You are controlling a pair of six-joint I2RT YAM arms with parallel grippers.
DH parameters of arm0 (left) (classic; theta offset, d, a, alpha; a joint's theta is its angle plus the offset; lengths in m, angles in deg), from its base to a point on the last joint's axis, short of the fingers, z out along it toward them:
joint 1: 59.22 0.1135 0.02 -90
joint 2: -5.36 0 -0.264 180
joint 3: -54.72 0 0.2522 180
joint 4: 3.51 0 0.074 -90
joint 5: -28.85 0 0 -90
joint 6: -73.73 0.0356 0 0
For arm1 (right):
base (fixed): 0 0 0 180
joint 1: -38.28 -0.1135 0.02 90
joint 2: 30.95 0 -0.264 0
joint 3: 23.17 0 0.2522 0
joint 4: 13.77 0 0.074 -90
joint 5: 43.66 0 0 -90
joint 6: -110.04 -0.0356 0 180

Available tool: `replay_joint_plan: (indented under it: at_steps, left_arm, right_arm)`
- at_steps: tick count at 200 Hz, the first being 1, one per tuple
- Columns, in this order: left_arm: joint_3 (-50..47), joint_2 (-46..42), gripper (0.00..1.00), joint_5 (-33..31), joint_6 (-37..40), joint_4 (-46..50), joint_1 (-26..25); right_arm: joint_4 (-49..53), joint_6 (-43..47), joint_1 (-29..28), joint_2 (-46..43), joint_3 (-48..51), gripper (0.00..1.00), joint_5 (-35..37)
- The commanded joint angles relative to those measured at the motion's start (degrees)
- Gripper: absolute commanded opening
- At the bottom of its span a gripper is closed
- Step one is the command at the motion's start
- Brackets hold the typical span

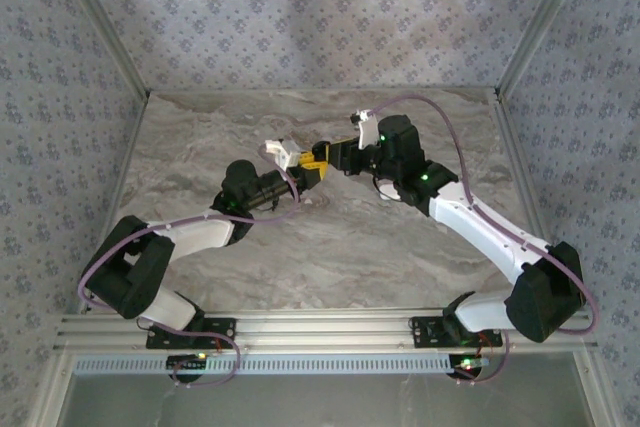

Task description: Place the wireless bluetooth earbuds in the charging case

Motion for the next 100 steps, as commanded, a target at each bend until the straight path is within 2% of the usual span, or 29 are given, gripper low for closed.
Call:
replay_joint_plan:
  at_steps: [1, 46, 78, 100]
  left_arm:
    - [2.5, -2.2, 0.13, 1.8, 0.2, -3.2, -0.2]
    - [2.1, -2.8, 0.13, 1.7, 0.7, -2.3, -0.2]
    - [1.0, -3.4, 0.13, 0.4, 0.9, -1.4, 0.4]
    - [-0.7, -4.4, 0.13, -1.5, -0.6, -0.2, 2.3]
  right_arm:
    - [2.5, 0.7, 0.9, -0.6, -1.4, 0.30, -1.6]
    - [-0.2, -1.0, 2.0, -1.3, -1.1, 0.42, -4.2]
    - [-2.3, -3.6, 3.6, -3.4, 0.0, 0.43, -6.4]
    - [1.5, -4.3, 3.8, -4.1, -1.5, 0.43, -6.0]
